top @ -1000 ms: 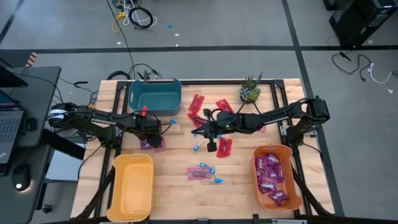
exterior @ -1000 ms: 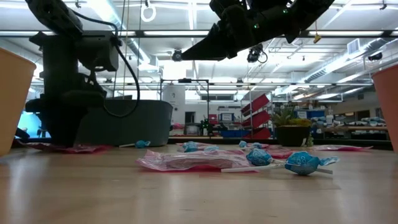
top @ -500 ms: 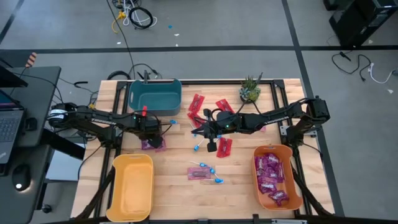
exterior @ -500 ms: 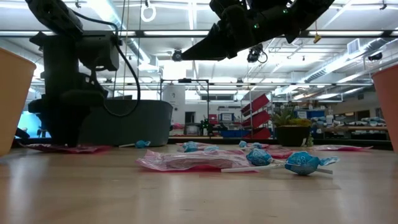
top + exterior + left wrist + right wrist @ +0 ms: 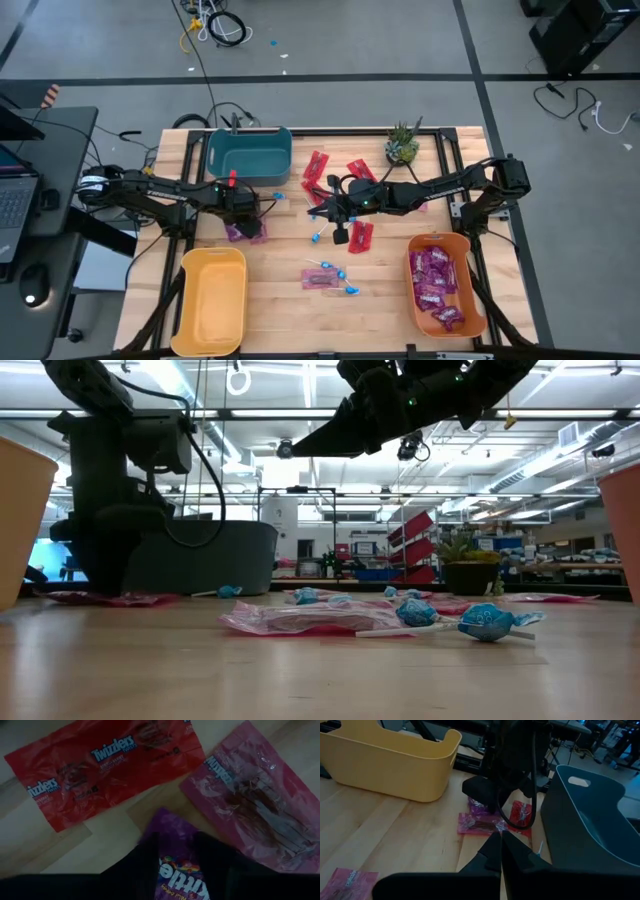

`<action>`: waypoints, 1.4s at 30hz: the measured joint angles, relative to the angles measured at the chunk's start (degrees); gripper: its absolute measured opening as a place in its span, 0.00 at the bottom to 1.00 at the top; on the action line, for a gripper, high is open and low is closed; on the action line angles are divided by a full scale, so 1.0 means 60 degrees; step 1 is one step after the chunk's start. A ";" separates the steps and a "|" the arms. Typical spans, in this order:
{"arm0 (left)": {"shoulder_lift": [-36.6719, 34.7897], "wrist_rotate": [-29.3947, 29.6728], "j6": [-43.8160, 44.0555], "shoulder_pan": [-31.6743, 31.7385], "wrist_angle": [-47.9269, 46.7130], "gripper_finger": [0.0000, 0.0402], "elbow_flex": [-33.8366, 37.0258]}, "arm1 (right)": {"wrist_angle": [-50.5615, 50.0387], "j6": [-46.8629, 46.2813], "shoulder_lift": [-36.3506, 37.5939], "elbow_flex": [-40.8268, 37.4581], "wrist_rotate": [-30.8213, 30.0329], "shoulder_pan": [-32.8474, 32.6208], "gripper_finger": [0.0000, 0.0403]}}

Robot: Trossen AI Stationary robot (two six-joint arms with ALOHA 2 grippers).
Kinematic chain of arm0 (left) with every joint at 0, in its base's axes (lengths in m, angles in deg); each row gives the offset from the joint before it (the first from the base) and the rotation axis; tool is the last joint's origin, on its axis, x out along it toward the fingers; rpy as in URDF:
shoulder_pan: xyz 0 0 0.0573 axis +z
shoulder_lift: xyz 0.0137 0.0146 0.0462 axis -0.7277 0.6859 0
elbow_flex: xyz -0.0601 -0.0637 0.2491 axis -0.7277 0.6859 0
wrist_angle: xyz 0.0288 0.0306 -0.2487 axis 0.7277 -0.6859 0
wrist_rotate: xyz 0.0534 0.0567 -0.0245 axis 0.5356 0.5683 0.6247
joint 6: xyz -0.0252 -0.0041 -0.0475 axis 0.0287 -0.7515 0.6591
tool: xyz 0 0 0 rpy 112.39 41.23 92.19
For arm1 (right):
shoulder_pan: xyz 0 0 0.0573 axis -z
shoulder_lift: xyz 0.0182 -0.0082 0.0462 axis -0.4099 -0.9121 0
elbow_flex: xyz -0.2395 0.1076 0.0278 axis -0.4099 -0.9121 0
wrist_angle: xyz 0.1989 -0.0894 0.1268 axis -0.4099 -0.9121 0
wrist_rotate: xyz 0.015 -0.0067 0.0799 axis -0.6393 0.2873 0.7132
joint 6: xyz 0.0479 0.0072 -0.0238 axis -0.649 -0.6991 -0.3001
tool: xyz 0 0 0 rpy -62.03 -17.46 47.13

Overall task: Sort candy
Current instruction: Put the purple candy into the orange bin

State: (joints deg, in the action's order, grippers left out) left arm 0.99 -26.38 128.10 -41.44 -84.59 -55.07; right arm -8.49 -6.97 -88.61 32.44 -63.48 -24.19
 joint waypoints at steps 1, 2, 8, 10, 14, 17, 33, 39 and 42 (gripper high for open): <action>0.0000 0.0003 -0.0002 0.0000 0.0000 0.29 0.0000 | 0.0000 0.0000 0.0000 0.0000 0.0000 0.0000 0.00; 0.0000 0.0006 -0.0003 0.0000 0.0000 0.27 0.0000 | 0.0000 0.0000 0.0000 0.0000 0.0000 0.0000 0.00; 0.0000 0.0126 -0.0230 0.0000 0.0024 0.07 0.0000 | -0.0002 -0.0004 0.0000 0.0000 0.0000 0.0000 0.00; 0.0000 0.0152 -0.0253 0.0000 0.0069 0.02 0.0000 | -0.0001 -0.0004 0.0000 0.0000 0.0000 0.0001 0.00; 0.0004 0.0199 -0.0483 0.0000 0.0307 0.01 -0.0002 | 0.0000 -0.0004 0.0000 0.0000 0.0000 0.0003 0.00; 0.0004 0.0199 -0.0486 0.0000 0.0288 0.01 -0.0123 | 0.0000 -0.0050 0.0000 0.0000 0.0000 0.0003 0.00; 0.0004 -0.0653 -0.0479 -0.0004 -0.0050 0.28 -0.0328 | 0.0000 -0.0076 0.0000 0.0000 0.0000 0.0002 0.00; 0.0004 0.0056 -0.0472 -0.0004 -0.0278 0.43 -0.0331 | 0.0000 -0.0076 0.0000 0.0000 0.0000 0.0003 0.00; 0.0004 0.0297 -0.0349 -0.0004 -0.0205 0.48 -0.0247 | 0.0000 -0.0076 0.0000 0.0000 0.0000 0.0001 0.00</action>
State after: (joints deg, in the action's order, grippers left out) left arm 1.01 -24.60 126.01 -41.46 -85.81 -56.56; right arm -8.49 -7.43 -88.61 32.44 -63.48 -24.18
